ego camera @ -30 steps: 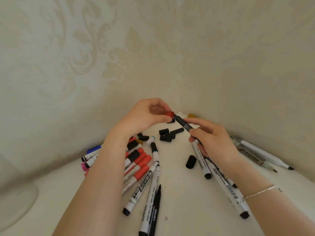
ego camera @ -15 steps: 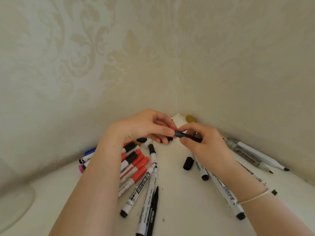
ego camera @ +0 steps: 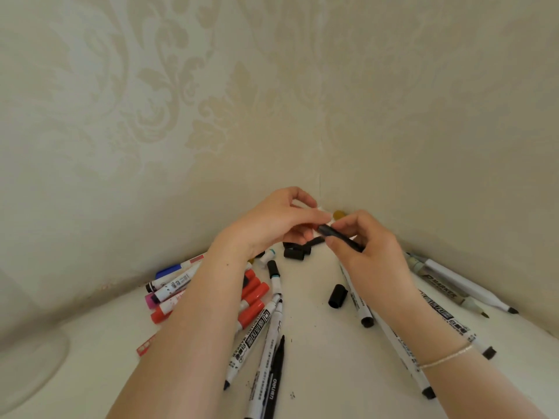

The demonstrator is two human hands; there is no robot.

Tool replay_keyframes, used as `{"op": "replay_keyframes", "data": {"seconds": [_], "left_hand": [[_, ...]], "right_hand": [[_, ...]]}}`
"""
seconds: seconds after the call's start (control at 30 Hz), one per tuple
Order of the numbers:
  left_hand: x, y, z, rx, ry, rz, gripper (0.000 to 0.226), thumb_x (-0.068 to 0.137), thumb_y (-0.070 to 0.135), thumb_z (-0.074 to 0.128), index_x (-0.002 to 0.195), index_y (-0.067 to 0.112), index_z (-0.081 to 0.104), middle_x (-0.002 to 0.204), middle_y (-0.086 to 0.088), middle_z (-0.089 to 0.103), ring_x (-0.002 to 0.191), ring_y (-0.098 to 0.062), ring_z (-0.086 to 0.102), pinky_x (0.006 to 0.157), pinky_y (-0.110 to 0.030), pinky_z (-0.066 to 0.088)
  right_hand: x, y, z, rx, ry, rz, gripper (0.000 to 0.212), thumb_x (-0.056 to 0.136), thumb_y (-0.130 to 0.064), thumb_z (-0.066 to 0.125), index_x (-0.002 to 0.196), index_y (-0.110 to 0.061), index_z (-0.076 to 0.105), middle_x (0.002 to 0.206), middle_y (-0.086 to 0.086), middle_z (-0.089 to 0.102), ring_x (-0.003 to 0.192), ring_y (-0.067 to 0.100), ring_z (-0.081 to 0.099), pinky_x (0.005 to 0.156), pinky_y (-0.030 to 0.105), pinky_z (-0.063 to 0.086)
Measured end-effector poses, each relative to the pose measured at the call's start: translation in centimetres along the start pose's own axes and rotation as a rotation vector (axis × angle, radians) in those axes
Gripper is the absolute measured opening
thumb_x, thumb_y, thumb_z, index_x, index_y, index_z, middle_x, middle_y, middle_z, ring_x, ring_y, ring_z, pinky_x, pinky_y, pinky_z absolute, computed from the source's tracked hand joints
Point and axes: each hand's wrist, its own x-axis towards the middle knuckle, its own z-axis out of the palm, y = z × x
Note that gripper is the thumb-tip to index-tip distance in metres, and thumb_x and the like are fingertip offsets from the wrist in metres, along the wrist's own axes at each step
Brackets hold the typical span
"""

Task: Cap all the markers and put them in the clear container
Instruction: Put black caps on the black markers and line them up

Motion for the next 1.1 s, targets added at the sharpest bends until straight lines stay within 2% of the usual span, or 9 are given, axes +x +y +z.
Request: {"op": "replay_keyframes", "data": {"seconds": [0.07,0.13,0.27,0.37,0.5,0.63,0.83,0.93,1.1], "left_hand": [[0.3,-0.1,0.6,-0.234,0.071,-0.003,0.024,0.084,0.009,0.072,0.1,0.007,0.054,0.069,-0.005,0.067,0.053,-0.008,0.062,0.055,-0.018,0.053],[0.5,-0.4,1.2,-0.275,0.127,0.009,0.025,0.085,0.013,0.072,0.104,0.005,0.057,0.077,-0.008,0.072,0.059,-0.008,0.066,0.061,-0.019,0.056],[0.3,0.0,0.3,0.016,0.341,0.115,0.022,0.092,0.026,0.064,0.109,0.012,0.062,0.086,-0.005,0.075,0.059,-0.004,0.064,0.065,-0.019,0.054],[-1.0,0.2,-2.4,0.426,0.535,0.199,0.022,0.095,0.038,0.055,0.11,0.024,0.063,0.077,0.005,0.07,0.059,-0.002,0.059,0.059,-0.022,0.044],[-3.4,-1.5,-5.0,0.887,0.312,-0.036,0.024,0.091,0.043,0.06,0.11,0.03,0.064,0.086,0.012,0.061,0.073,-0.001,0.055,0.061,-0.02,0.039],[-5.4,-3.3,-7.5,0.991,0.197,-0.199,0.028,0.086,0.037,0.068,0.113,0.03,0.066,0.097,0.007,0.064,0.086,-0.01,0.062,0.076,-0.027,0.048],[-5.8,-4.1,-8.8,1.012,0.217,-0.203,0.03,0.08,0.03,0.074,0.107,0.024,0.063,0.096,0.006,0.065,0.086,-0.012,0.063,0.079,-0.032,0.053],[-5.5,-4.0,-8.7,1.024,0.227,-0.187,0.026,0.081,0.028,0.073,0.105,0.022,0.064,0.098,0.004,0.064,0.089,-0.014,0.062,0.08,-0.03,0.051],[-4.9,-3.3,-7.1,0.97,0.296,-0.047,0.017,0.086,0.03,0.067,0.101,0.022,0.066,0.094,0.008,0.064,0.089,-0.012,0.062,0.084,-0.033,0.053]], "right_hand": [[0.2,0.1,0.2,0.012,0.027,0.018,0.016,0.09,-0.011,0.06,0.091,-0.026,0.056,0.09,-0.007,0.065,0.078,0.019,0.059,0.07,0.037,0.05],[0.2,0.0,0.3,0.024,-0.003,0.039,0.019,0.092,-0.008,0.055,0.098,-0.026,0.055,0.093,-0.007,0.064,0.082,0.022,0.062,0.076,0.041,0.053],[-0.1,-0.1,-0.3,0.055,-0.17,0.035,0.025,0.095,-0.014,0.05,0.106,-0.035,0.058,0.1,-0.01,0.065,0.093,0.011,0.063,0.084,0.029,0.051],[0.2,0.4,-1.6,-0.22,-0.259,0.062,0.025,0.094,-0.016,0.052,0.112,-0.032,0.059,0.103,-0.01,0.061,0.097,0.007,0.055,0.075,0.013,0.043],[0.1,0.9,-2.5,-0.746,-0.459,0.022,0.029,0.09,-0.024,0.055,0.117,-0.03,0.057,0.103,-0.008,0.05,0.1,0.01,0.044,0.089,0.025,0.036],[-0.5,0.9,-1.8,-0.934,-0.541,-0.061,0.03,0.089,-0.032,0.053,0.118,-0.035,0.056,0.106,-0.01,0.043,0.102,0.012,0.037,0.089,0.03,0.025],[-0.7,1.4,-1.2,-0.949,-0.587,-0.071,0.033,0.089,-0.021,0.051,0.116,-0.038,0.059,0.117,-0.011,0.052,0.12,0.016,0.037,0.105,0.032,0.018],[-0.6,1.4,-0.9,-0.968,-0.58,-0.109,0.031,0.09,-0.022,0.053,0.116,-0.038,0.059,0.114,-0.014,0.054,0.114,0.01,0.04,0.109,0.03,0.016],[-0.3,1.0,-0.8,-0.728,-0.431,-0.088,0.023,0.086,-0.021,0.062,0.107,-0.03,0.063,0.104,-0.008,0.052,0.096,0.011,0.051,0.094,0.022,0.036]]}}
